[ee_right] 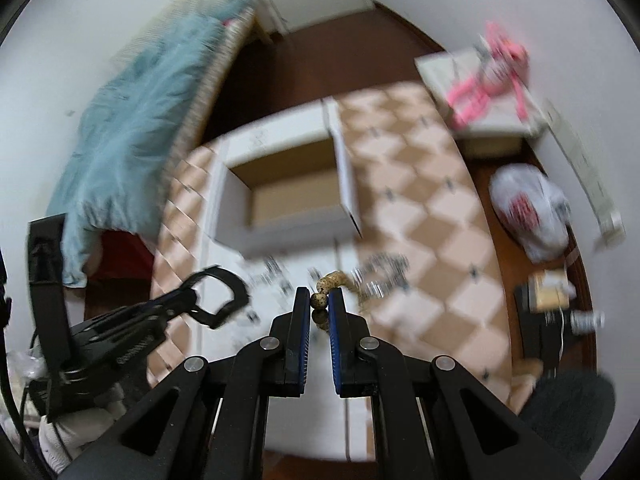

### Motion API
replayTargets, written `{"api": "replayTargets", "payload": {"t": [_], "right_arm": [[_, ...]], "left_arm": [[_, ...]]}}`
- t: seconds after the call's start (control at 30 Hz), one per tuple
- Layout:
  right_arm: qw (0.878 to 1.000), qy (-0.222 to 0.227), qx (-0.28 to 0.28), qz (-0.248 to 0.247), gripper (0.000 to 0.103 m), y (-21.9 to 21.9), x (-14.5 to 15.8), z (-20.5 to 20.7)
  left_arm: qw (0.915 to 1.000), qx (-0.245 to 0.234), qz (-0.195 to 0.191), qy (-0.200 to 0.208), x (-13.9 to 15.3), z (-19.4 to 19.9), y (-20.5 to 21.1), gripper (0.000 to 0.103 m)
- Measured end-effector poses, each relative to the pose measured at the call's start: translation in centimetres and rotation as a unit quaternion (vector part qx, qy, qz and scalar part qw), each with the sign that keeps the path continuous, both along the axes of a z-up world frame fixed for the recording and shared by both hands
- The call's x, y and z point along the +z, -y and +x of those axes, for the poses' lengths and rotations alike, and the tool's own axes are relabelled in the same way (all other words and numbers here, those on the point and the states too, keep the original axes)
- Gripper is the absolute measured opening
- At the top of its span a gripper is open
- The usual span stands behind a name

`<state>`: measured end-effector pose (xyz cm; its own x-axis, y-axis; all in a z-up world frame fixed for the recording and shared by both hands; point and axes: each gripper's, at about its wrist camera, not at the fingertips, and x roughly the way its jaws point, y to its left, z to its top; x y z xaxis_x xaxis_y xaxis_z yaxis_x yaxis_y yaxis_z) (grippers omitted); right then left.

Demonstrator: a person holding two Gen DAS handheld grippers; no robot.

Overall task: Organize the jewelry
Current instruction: 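Carry both items into the white box and open both tools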

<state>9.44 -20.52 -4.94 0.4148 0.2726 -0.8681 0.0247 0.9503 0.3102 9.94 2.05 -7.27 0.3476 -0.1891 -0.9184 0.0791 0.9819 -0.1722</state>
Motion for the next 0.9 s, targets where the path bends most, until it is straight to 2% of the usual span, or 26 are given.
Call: {"api": "replayTargets", "payload": {"t": [0.17,0.33,0.53,0.77,0.87,0.9], "right_arm": [[0.998,0.046,0.03,0.013,0.009,-1.9,2.3,4.9],[0.997,0.052,0.056,0.013,0.009,-3.9,2.0,10.4],[0.997,0.007,0.07,0.015,0.009,-4.7,-1.6,15.6],[0.994,-0.052,0.095,0.031,0.01,-5.2,-5.5,19.1],[0.991,-0.071,0.108,0.043,0.01,-5.1,-6.3,19.9],[0.99,-0.076,0.107,0.042,0.01,-5.0,-6.4,20.1]], "left_arm": [[0.9997,0.003,0.007,0.023,1.3,4.2,-0.4,0.008],[0.9998,0.006,0.005,0.018,0.7,7.9,-1.0,0.008],[1.0,0.004,-0.001,-0.001,-0.9,11.5,-1.1,0.009],[0.9991,0.004,0.012,-0.042,-2.9,14.7,-0.5,0.014],[0.9986,0.006,0.01,-0.051,-3.4,15.3,-0.5,0.018],[0.9986,0.009,0.014,-0.049,-3.4,15.4,-0.5,0.027]]}}
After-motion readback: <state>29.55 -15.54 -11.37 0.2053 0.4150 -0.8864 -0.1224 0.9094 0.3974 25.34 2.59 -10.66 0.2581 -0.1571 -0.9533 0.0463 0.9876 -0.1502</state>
